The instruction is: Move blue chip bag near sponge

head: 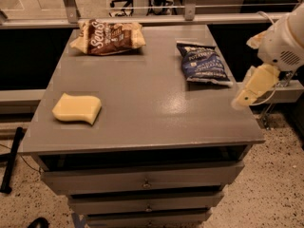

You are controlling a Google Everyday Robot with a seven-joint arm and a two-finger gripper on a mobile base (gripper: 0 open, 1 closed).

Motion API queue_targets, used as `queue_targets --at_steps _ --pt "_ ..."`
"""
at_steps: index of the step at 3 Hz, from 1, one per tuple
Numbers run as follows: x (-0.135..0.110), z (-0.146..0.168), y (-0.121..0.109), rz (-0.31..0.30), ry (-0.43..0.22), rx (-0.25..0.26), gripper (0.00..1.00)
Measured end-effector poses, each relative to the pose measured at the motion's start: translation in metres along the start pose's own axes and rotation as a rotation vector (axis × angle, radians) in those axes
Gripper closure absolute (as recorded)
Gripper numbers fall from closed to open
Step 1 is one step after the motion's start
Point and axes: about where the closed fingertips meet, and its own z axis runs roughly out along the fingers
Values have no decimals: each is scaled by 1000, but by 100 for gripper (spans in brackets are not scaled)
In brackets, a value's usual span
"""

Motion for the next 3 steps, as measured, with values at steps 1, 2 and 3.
queue_targets --at_steps 1,2,3 --pt "-12 39 -25 51 -117 19 0" --pt "-26 73 -55 99 -206 54 0" --pt "-40 104 -78 130 -260 73 0"
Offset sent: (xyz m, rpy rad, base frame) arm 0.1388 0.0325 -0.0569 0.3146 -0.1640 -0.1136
